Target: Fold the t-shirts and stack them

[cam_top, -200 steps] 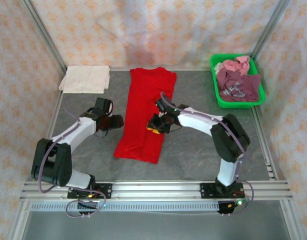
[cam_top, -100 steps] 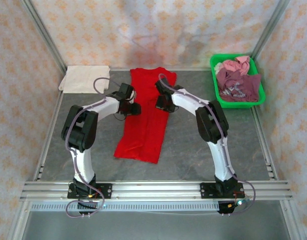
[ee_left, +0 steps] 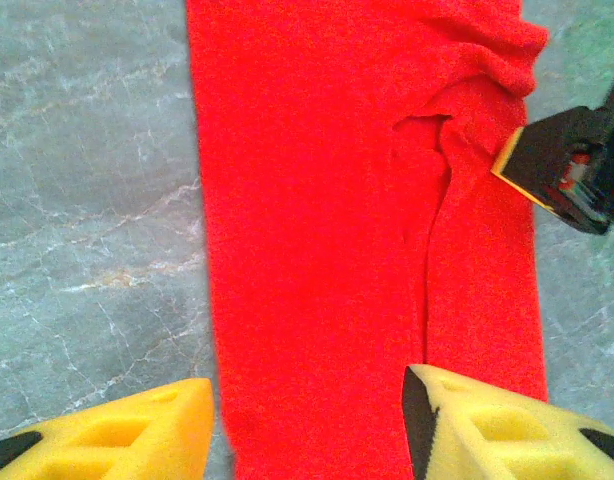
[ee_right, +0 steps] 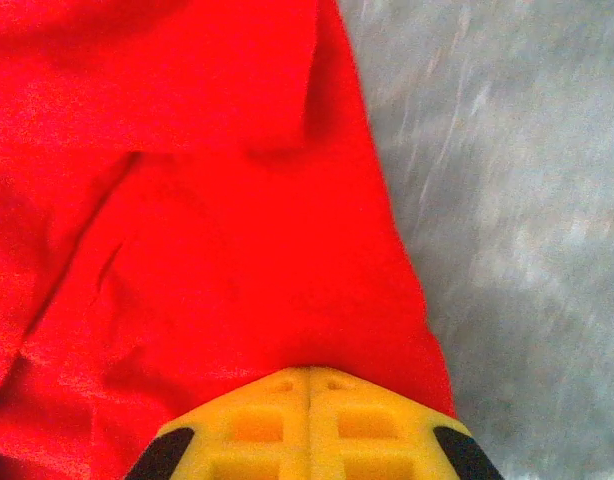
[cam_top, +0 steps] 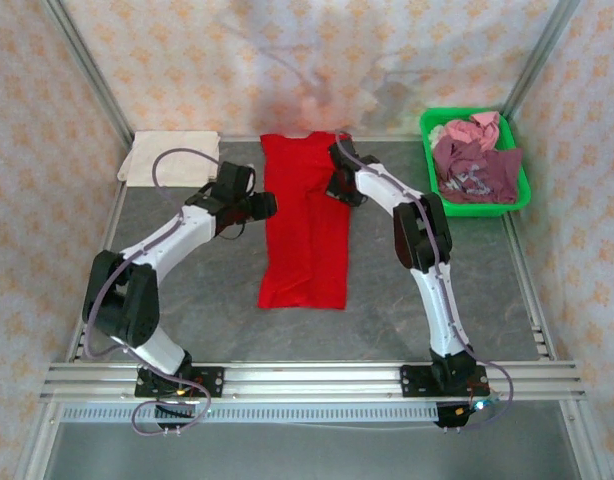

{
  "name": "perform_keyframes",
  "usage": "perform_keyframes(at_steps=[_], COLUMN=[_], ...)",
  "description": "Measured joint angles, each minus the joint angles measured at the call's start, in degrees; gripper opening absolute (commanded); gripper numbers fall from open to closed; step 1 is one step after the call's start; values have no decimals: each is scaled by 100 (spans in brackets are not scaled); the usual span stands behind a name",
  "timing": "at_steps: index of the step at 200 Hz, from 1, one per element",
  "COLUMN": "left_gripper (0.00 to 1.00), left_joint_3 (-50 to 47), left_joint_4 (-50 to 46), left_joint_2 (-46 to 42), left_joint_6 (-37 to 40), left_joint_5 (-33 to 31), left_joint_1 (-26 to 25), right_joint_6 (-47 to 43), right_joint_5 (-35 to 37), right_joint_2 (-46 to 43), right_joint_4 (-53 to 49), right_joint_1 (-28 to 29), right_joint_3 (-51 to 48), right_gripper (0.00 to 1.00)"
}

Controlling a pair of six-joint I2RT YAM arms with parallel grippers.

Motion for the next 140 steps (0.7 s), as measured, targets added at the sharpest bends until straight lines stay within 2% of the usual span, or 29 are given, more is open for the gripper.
perform_keyframes(at_steps=[22, 35, 58, 84, 115, 128, 140], left_gripper=[54, 54, 54, 54, 54, 57, 61], left_joint_3=[-151, -315, -575, -815, -1322, -1598, -1897], left_joint_4=[-2, -20, -175, -173, -138, -79, 46], left_joint_2=[-87, -87, -87, -107, -428, -667, -931], left_joint_6=[0, 0, 2, 11, 24, 46, 63], left_joint_5=[-59, -74, -122, -219, -227, -201, -151], left_joint_1=[0, 0, 0, 0, 0, 0, -2], right_joint_6=[-177, -304, -431, -481, -205, 7, 155], right_joint_5=[-59, -105, -527, -1071, -1998, -2389, -2608], right_joint_2=[304, 431, 264, -1137, -3849, -4745, -5213], right_joint_4=[-50, -203, -334, 22, 1075, 1423, 1635], right_joint_1=[-131, -160, -144, 0, 420, 629, 817], right_joint_3=[527, 813, 680, -1259, -4242, -5152, -5751], right_gripper=[4, 11, 15, 25, 30, 33, 35])
